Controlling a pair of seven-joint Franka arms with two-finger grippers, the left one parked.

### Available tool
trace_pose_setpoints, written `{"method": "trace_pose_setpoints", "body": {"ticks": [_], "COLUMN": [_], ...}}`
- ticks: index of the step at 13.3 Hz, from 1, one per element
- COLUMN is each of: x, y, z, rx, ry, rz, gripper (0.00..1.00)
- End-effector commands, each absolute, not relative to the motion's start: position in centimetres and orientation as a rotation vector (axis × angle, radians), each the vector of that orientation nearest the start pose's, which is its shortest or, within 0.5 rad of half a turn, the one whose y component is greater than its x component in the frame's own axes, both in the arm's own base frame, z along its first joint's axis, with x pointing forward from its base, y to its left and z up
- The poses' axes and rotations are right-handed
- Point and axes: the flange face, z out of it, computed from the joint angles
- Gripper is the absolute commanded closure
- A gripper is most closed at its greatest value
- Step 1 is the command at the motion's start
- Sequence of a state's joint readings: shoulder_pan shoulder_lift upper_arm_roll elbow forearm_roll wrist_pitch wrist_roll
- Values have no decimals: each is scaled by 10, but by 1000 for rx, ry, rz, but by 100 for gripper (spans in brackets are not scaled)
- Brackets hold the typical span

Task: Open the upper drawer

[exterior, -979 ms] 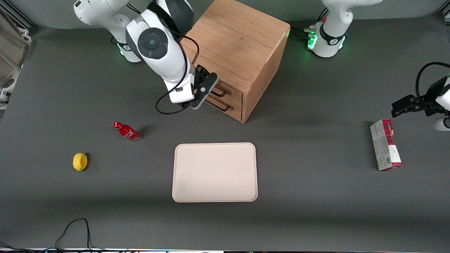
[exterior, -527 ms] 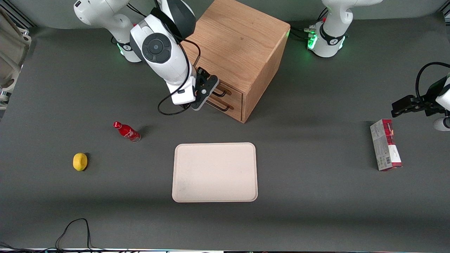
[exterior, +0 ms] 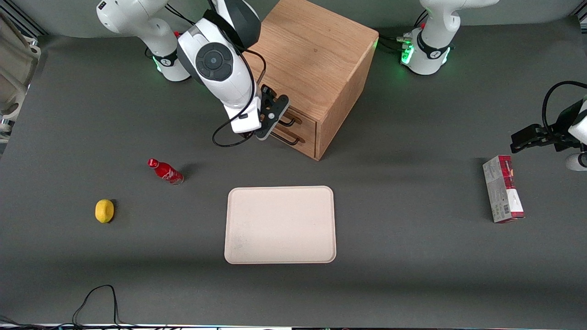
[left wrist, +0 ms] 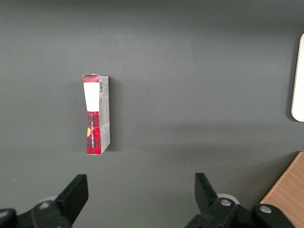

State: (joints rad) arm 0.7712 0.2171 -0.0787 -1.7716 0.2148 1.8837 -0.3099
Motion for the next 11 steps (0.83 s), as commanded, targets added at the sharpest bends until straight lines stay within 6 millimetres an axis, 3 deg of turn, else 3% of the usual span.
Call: {"method": "trace_pose_setpoints", "body": {"ticks": [1,11], "x": [460,476], "y": [400,394], "z": [411,391], "rx": [-2644,-2679], "ry": [-1323,-1302], "rz": [220,193], "gripper": [0,0]}}
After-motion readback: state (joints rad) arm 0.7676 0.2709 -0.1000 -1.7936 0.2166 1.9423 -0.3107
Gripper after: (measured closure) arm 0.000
